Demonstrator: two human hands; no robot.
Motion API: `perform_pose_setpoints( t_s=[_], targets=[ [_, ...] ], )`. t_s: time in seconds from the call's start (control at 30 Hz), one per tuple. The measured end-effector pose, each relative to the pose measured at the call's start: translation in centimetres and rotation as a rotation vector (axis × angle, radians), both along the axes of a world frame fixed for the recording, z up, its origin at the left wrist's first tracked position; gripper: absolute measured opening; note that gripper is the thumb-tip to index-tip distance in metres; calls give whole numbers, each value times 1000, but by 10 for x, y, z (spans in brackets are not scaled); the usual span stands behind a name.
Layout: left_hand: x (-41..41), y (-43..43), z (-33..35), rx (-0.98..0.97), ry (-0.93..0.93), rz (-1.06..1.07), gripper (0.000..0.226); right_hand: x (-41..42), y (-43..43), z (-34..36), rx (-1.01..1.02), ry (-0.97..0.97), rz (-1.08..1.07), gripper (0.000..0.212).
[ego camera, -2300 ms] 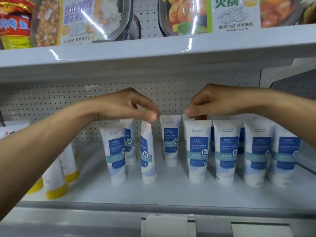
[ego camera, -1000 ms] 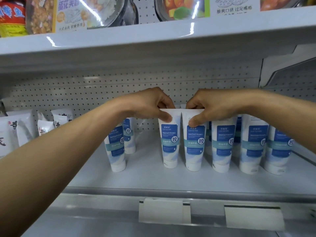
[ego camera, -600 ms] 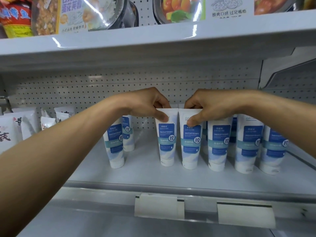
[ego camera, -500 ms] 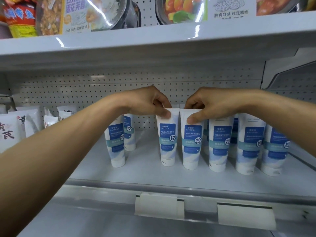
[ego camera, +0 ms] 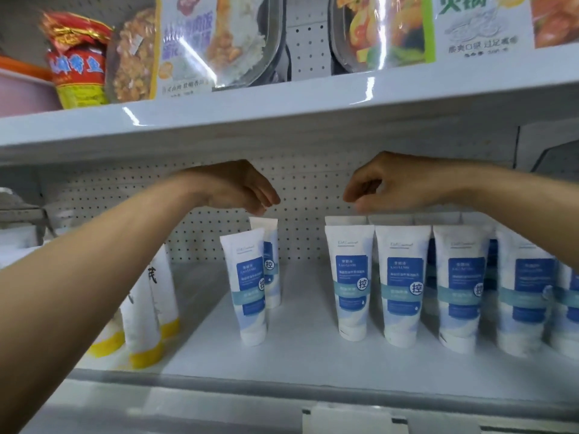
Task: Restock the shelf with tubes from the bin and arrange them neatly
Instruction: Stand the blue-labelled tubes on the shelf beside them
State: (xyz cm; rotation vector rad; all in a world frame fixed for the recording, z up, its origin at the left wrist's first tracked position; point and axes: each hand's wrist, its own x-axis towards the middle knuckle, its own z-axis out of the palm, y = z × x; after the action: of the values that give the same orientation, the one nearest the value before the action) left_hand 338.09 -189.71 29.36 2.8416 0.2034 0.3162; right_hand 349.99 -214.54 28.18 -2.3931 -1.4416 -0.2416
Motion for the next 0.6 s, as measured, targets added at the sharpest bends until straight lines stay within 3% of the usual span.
perform_pose_setpoints(
  t_s=[0.13, 0.33, 0.6],
  targets=[
    [20, 22, -9, 71, 167, -42, 29, 7, 27, 5, -140, 12, -51, 31],
    [43, 30, -18, 23, 127, -146, 21, 15, 48, -6, -241, 55, -99, 11],
    [64, 8, -20, -103, 139, -264, 20, 14, 51, -9, -231, 29, -128, 13]
  ],
)
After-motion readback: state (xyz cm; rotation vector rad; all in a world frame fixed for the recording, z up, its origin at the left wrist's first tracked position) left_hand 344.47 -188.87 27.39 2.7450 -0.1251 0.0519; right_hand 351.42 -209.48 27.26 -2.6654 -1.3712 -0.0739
